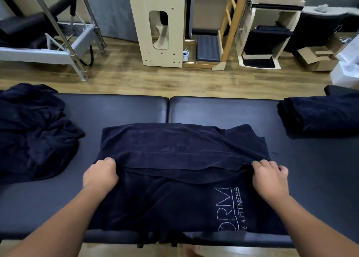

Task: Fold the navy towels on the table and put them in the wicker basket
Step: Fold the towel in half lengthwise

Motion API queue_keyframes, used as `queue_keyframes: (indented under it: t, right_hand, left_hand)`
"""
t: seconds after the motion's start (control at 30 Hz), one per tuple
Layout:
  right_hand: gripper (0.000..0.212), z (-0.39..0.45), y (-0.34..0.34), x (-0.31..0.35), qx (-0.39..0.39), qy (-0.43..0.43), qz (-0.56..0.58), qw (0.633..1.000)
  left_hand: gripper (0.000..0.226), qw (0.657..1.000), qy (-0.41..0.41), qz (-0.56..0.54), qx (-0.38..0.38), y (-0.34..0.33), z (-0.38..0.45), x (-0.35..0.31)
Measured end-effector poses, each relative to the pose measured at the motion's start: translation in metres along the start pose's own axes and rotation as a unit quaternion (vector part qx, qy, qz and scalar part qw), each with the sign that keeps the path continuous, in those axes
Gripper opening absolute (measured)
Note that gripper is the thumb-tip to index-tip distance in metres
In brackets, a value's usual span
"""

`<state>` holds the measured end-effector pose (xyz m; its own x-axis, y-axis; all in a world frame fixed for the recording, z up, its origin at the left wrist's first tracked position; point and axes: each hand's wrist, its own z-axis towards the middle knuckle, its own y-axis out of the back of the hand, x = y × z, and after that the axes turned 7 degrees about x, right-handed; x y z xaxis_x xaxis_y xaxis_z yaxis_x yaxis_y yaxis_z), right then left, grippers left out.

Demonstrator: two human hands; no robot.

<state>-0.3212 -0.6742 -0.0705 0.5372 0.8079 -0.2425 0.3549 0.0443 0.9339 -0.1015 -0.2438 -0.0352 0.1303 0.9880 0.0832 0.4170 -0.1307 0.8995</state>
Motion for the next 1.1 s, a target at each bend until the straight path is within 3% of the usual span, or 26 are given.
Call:
queue_keyframes:
  t: [0.07,0.27,0.43,0.53,0.63,0.77,0.83,0.93,1.1]
  right_hand:
    - [0.024,0.015,0.006,-0.002,0.008,0.001,0.035,0.999]
    - [0.032,0.059,0.029,-0.014,-0.022,-0.015,0.195,0.980]
    - [0.013,0.109,0.049,-0.020,-0.114,-0.016,0.156,0.981]
    - [0.014,0.134,0.057,-0.016,-0.135,-0.042,0.150,0.978]
    - [0.019,0.143,0.054,-0.005,-0.074,-0.015,0.127,0.989]
    - [0.047,0.136,0.036,0.002,0.101,0.025,0.107,0.989]
    - [0.050,0.136,0.029,0.000,0.107,0.009,0.130,0.986]
    - [0.032,0.144,0.028,-0.006,0.081,0.004,0.171,0.982]
    - [0.008,0.149,0.031,-0.016,-0.005,0.034,0.227,0.973]
  left_hand:
    - [0.002,0.999,0.020,-0.027,-0.020,0.006,0.008,0.002]
    - [0.013,0.979,0.068,-0.175,-0.083,0.030,0.050,0.003]
    - [0.025,0.966,0.057,-0.238,-0.082,0.052,0.086,-0.012]
    - [0.046,0.974,0.036,-0.220,-0.031,0.049,0.090,-0.034]
    - [0.053,0.997,-0.051,-0.046,-0.026,0.033,0.085,-0.057]
    - [0.058,0.991,-0.117,0.061,0.026,0.019,0.089,-0.078]
    - [0.048,0.989,-0.109,0.092,0.043,0.022,0.094,-0.082]
    - [0.024,0.988,-0.102,0.087,0.070,0.037,0.102,-0.091]
    - [0.017,0.985,-0.095,-0.116,0.081,0.048,0.115,-0.114]
